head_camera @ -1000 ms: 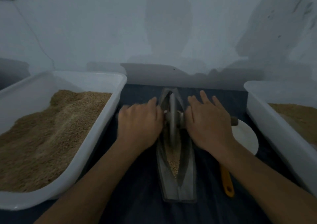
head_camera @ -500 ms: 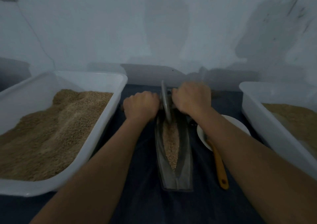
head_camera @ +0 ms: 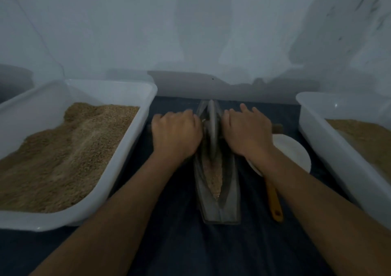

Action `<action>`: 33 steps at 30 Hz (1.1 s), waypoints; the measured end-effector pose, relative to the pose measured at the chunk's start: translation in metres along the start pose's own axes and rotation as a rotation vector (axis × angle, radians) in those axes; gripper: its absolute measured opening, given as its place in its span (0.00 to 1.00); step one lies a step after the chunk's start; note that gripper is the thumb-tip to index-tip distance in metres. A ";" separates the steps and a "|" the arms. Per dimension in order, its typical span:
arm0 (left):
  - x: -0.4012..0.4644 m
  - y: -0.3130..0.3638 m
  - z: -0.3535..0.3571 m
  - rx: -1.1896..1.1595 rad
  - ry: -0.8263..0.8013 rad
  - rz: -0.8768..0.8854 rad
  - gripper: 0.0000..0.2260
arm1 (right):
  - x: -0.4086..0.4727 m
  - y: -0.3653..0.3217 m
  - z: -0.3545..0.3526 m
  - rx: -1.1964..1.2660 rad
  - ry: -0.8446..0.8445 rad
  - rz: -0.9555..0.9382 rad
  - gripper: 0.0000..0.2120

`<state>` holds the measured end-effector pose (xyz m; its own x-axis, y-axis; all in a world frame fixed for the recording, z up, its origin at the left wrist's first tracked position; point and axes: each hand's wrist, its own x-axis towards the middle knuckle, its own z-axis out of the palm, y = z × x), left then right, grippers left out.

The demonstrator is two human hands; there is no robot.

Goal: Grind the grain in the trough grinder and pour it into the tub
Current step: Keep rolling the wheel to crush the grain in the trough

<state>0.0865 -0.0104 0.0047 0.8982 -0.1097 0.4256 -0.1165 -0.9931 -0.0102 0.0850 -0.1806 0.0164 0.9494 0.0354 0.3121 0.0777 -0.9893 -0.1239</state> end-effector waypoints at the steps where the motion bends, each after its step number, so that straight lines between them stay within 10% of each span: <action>1: 0.020 0.001 0.002 -0.001 -0.071 -0.023 0.16 | 0.017 -0.001 0.001 0.020 -0.008 0.041 0.20; 5: 0.038 -0.004 0.006 -0.037 -0.197 -0.037 0.13 | 0.037 -0.007 0.000 -0.063 -0.011 0.075 0.22; 14: -0.083 -0.012 -0.020 -0.311 0.166 0.055 0.19 | -0.078 0.005 -0.014 0.013 0.174 -0.217 0.28; 23: 0.021 -0.004 0.007 -0.052 -0.125 -0.070 0.12 | 0.041 -0.002 0.005 -0.100 -0.042 -0.002 0.28; 33: -0.090 -0.010 -0.021 -0.393 0.110 0.012 0.20 | -0.088 0.005 -0.016 0.016 0.186 -0.218 0.28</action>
<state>-0.0025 0.0102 -0.0143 0.8477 -0.0946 0.5220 -0.2985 -0.8985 0.3219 -0.0033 -0.1910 0.0032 0.8374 0.2191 0.5007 0.2804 -0.9586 -0.0495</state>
